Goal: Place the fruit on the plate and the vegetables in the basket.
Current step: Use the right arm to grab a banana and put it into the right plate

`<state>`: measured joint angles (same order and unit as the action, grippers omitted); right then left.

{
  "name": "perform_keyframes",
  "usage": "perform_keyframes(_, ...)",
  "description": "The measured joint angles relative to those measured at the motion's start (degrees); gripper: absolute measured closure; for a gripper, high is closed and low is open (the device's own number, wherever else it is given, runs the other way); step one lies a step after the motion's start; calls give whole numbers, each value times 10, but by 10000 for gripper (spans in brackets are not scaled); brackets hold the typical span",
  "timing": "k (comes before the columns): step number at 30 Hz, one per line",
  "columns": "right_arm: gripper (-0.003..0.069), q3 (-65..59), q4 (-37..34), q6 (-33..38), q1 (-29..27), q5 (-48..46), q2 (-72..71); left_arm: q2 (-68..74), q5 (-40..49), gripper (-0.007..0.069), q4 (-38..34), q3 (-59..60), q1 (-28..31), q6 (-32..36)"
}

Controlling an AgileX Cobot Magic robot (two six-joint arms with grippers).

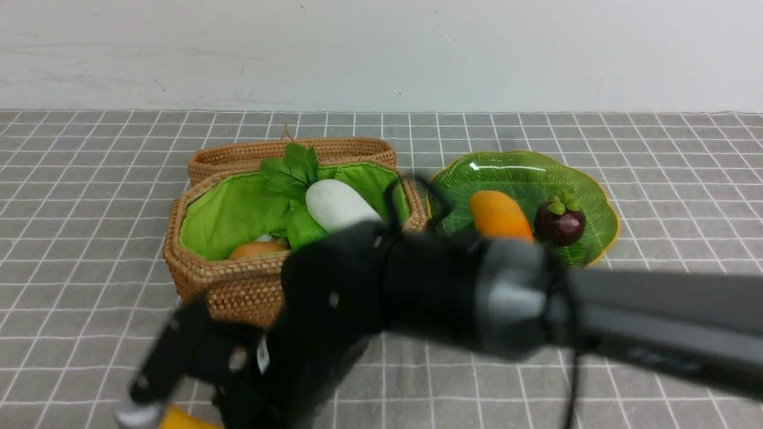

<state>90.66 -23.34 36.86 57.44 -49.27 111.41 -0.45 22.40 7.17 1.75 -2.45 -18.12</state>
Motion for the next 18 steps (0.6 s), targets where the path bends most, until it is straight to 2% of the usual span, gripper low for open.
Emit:
perform_keyframes(5,350,53,22,-22,-16,-16,-103,0,0,386,0,0,0,0)
perform_keyframes(7,350,59,54,-53,-51,-4,-140,0,0,386,0,0,0,0)
perform_keyframes(10,350,61,96,-138,-127,28,-161,0,0,386,0,0,0,0)
perform_keyframes(11,350,61,105,-198,-167,44,-160,0,0,386,0,0,0,0)
perform_keyframes(17,350,61,110,-386,-298,109,-105,0,0,386,0,0,0,0)
perform_keyframes(18,350,61,110,-391,-301,111,-102,0,0,386,0,0,0,0)
